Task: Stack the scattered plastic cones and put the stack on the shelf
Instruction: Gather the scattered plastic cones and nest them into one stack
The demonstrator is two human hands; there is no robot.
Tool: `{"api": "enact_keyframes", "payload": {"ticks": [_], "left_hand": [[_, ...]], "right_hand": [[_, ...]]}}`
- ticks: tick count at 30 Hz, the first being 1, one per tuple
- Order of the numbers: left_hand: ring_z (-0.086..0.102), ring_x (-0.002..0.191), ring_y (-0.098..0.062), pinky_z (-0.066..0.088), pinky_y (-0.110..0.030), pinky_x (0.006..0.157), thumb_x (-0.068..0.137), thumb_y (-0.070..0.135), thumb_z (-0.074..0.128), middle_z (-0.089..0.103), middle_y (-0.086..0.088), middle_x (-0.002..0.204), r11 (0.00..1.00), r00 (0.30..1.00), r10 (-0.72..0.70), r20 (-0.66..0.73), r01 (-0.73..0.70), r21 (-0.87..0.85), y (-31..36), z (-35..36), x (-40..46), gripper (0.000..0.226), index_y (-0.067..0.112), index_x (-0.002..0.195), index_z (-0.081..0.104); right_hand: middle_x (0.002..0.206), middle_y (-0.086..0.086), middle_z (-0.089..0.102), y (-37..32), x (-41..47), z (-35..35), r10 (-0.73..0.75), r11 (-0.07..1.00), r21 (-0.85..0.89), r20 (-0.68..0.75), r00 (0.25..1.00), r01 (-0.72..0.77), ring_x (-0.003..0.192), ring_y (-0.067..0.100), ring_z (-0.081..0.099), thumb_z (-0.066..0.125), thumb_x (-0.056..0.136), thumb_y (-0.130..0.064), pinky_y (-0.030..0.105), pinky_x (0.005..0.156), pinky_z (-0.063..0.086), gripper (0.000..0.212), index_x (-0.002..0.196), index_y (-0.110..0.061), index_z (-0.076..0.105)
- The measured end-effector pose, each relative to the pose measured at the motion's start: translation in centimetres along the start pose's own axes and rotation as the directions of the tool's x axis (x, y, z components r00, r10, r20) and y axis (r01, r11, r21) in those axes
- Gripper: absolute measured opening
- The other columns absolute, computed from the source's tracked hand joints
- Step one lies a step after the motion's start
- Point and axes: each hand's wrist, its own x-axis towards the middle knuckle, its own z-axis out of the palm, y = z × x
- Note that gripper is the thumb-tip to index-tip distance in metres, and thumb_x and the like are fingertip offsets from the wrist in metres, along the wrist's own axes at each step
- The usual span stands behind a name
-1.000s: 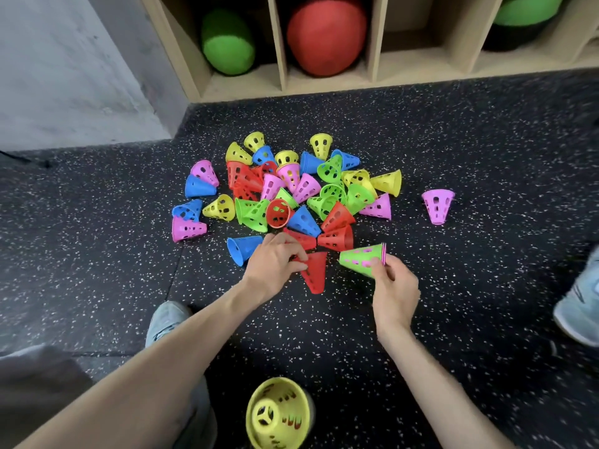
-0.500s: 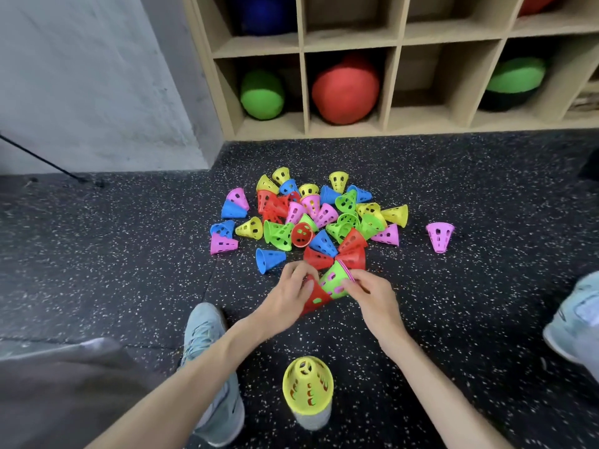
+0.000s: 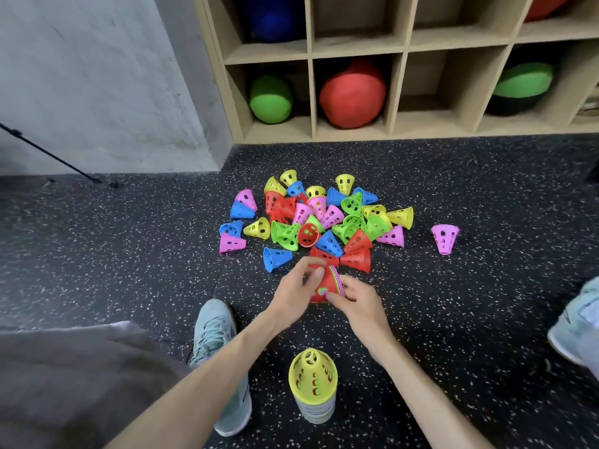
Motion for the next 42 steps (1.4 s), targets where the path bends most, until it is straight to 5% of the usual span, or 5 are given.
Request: {"api": "enact_keyframes", "payload": {"ticks": [9,15,25,38,42], "left_hand": [[0.064,0.096,-0.011,0.052,-0.018,0.081,0.105,0.024,0.056,0.065,0.003,0.118,0.975,0.992,-0.106,-0.073,0.118,0.187,-3.7,-1.7,2.9,0.022,0.026,0.123,0.067],[0.049,0.056,-0.007,0.044,-0.017,0.054,0.101,0.013,0.06,0.046,-0.014,0.142,0.898,0.955,-0.2,-0.218,0.267,0.348,-7.3,-4.2,6.1,0.031,0.028,0.126,0.068],[0.036,0.142,-0.032,0.032,-0.044,0.12,0.096,0.029,0.067,0.032,-0.013,0.155,0.82,0.897,-0.417,-0.148,0.441,0.364,-10.4,-3.1,10.5,0.043,0.029,0.139,0.058],[0.065,0.077,-0.022,0.057,-0.036,0.078,0.095,0.011,0.058,0.067,0.017,0.083,0.91,0.908,-0.234,-0.348,0.33,0.25,-11.5,-1.9,9.2,0.027,0.028,0.102,0.078],[0.062,0.084,-0.018,0.057,-0.038,0.082,0.093,0.014,0.069,0.072,0.015,0.098,0.918,0.927,-0.16,-0.339,0.266,0.294,-11.0,-2.9,6.4,0.02,0.03,0.102,0.079]], "right_hand": [[0.094,-0.014,0.077,3.7,1.5,0.7,0.088,0.996,0.022,-0.101,0.991,-0.087,0.091,0.004,0.071,0.064,0.095,-0.012,0.036,0.093,0.055,0.019,0.107,-0.023,0.074],[0.09,-0.013,0.076,7.2,2.5,1.0,0.188,0.982,0.027,-0.214,0.959,-0.187,0.088,0.01,0.071,0.066,0.094,-0.023,0.048,0.091,0.055,0.011,0.094,-0.033,0.072],[0.087,-0.008,0.075,10.5,3.1,0.9,0.285,0.956,-0.004,-0.235,0.929,-0.294,0.088,0.018,0.07,0.064,0.097,-0.025,0.044,0.09,0.055,0.01,0.09,-0.031,0.069],[0.086,0.001,0.074,11.2,3.4,0.7,0.254,0.951,-0.107,-0.27,0.929,-0.291,0.087,0.023,0.069,0.064,0.096,-0.027,0.046,0.089,0.055,0.007,0.097,-0.022,0.069],[0.089,0.0,0.074,9.3,2.8,0.8,0.211,0.96,-0.123,-0.279,0.937,-0.253,0.092,0.025,0.068,0.065,0.096,-0.024,0.044,0.089,0.053,0.006,0.095,-0.025,0.071]]}}
